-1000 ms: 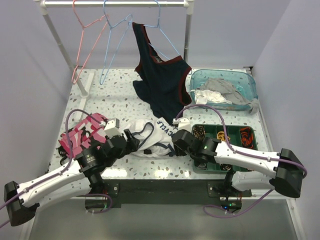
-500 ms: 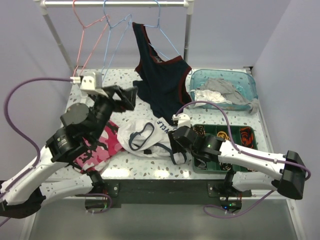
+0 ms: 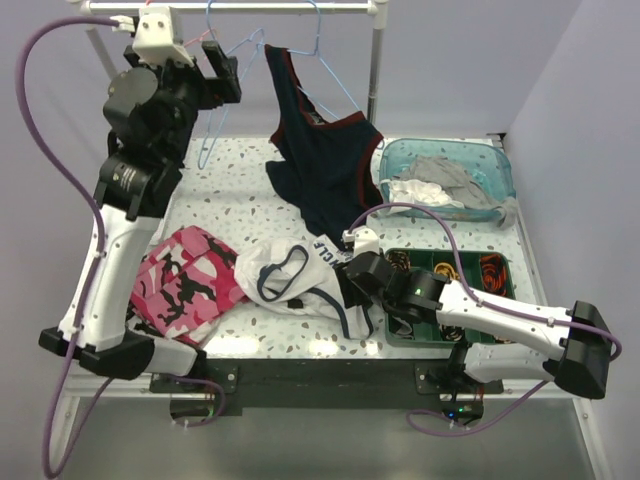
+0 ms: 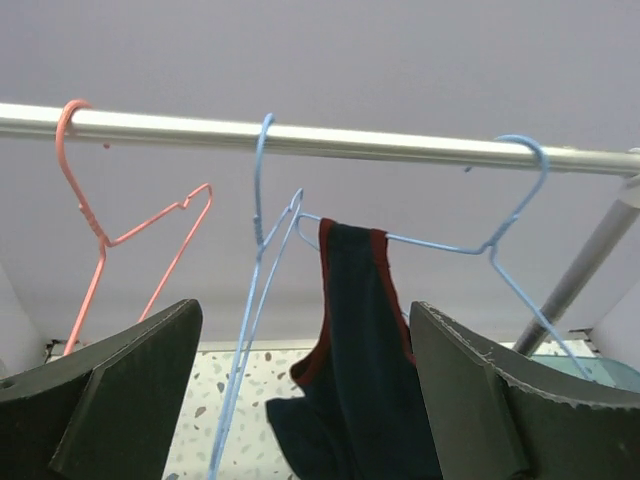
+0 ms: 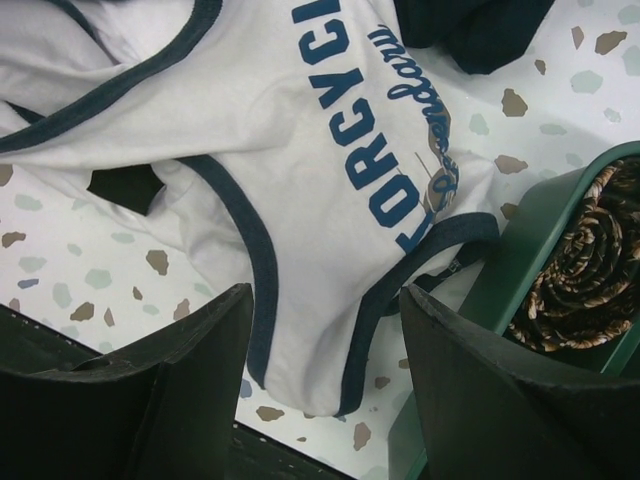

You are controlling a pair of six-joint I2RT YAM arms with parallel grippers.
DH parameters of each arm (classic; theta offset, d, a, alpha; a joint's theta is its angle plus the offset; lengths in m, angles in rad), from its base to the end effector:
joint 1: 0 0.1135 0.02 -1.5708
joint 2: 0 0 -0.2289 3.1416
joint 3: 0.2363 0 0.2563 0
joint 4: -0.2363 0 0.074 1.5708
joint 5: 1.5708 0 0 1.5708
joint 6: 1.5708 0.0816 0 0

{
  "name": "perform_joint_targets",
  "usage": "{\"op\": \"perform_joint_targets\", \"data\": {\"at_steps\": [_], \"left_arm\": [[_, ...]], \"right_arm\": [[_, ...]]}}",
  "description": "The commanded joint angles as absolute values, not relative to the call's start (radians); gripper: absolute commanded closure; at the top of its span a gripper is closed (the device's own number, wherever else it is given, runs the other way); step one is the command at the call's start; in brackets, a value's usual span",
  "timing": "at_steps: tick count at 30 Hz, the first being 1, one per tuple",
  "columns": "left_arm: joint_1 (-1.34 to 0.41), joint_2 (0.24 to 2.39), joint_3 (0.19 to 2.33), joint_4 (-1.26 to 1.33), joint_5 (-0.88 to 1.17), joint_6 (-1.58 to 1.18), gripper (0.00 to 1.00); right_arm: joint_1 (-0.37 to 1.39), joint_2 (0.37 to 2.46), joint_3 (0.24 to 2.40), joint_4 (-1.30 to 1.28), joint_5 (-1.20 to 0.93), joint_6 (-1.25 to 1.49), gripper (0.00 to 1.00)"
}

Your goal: Place the tank top on the hanger

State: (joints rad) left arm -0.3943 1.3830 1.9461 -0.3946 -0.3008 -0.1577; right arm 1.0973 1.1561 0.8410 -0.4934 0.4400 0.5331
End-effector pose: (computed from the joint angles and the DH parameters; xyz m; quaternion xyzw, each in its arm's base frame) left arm 0.2916 -0.0951 0.5476 -0.0384 0.6469 -0.1129 0.7532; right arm 0.1611 0.2381 0.1959 -0.1742 0.8927 0.1253 0.3964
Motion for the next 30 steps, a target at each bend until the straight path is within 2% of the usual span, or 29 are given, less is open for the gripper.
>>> {"op": "perform_joint_targets", "data": {"at_steps": [1, 2, 5, 10, 12, 13, 21, 28, 30], "left_arm": [[-0.226, 1.428, 1.999, -0.468, -0.047, -0.190, 0.10], [-0.197, 1.445, 1.999, -0.466, 0.075, -0.196, 0.10], [-0.106, 1.486, 2.002, -0.472, 0.220, -0.230, 0.11], [-0.043, 1.522, 1.982, -0.451, 0.304, -0.222, 0.14], [-0.043, 1.540, 1.997, -0.475, 0.308, -0.203, 0.17], [-0.044, 1.560, 2.005, -0.485, 0.305, -0.193, 0.22], [-0.044, 1.600, 1.990, -0.523, 0.239, -0.143, 0.27], [-0.066, 1.643, 2.002, -0.532, 0.204, -0.098, 0.39], [-0.093, 1.643, 1.999, -0.538, 0.180, -0.071, 0.40]], "right_arm": [[1.095, 1.144, 0.896, -0.472, 0.410, 0.502, 0.36], [1.097, 1.141, 0.896, -0.472, 0.408, 0.500, 0.35], [1.095, 1.134, 0.890, -0.472, 0.407, 0.500, 0.36], [1.095, 1.118, 0.884, -0.466, 0.406, 0.492, 0.36], [1.097, 1.115, 0.871, -0.463, 0.410, 0.492, 0.36], [1.097, 1.118, 0.871, -0.462, 0.408, 0.492, 0.36], [1.095, 1.121, 0.864, -0.446, 0.400, 0.495, 0.36], [1.097, 1.134, 0.859, -0.440, 0.400, 0.502, 0.36], [1.095, 1.137, 0.858, -0.434, 0.399, 0.505, 0.36]]}}
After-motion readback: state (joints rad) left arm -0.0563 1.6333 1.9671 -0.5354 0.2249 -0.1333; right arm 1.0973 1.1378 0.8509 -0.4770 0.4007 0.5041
